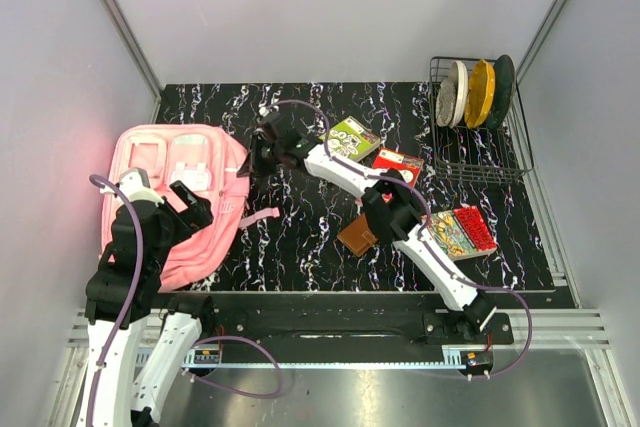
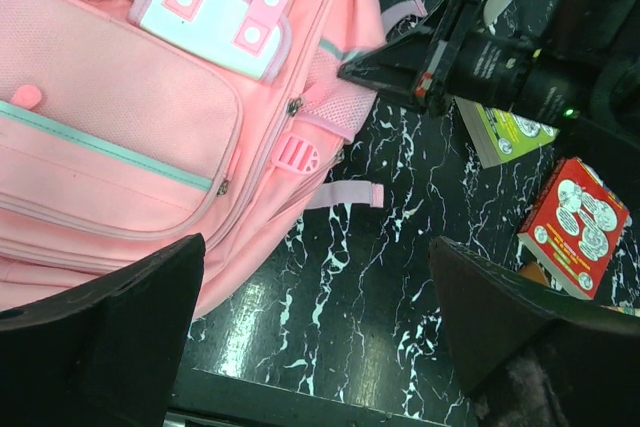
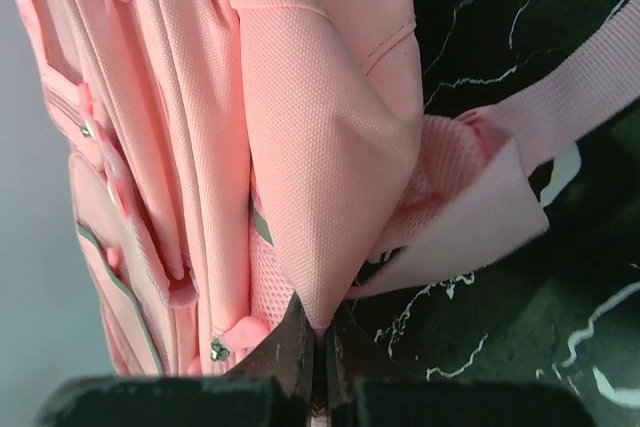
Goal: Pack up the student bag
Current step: Pick up the student bag at the center of the board.
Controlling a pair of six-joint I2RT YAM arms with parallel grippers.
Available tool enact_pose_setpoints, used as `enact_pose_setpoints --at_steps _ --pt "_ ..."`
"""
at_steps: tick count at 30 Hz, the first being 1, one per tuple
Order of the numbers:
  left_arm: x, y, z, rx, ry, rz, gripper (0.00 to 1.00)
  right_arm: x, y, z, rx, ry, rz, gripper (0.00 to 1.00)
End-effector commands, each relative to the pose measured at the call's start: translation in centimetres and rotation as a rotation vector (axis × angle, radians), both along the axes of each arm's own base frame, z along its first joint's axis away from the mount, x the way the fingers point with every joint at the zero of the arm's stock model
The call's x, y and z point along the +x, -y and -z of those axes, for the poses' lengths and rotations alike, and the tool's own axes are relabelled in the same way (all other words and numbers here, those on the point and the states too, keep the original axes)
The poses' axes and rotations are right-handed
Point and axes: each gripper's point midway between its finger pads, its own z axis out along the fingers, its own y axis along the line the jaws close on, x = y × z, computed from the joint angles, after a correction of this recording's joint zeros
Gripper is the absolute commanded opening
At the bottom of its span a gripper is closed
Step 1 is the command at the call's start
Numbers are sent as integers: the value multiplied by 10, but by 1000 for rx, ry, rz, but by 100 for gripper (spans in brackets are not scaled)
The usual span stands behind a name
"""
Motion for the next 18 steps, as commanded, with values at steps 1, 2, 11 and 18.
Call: enact_pose_setpoints --at_steps 1,2,11,18 --pt "3 12 -3 -28 2 58 99 53 35 -167 167 270 196 0" --pt "5 13 -1 -29 -3 62 99 55 43 -187 185 298 215 0" --pt "15 28 14 -86 -8 117 99 79 141 -246 217 422 560 0" --pt "34 78 4 -235 79 343 99 66 203 -200 161 341 781 0"
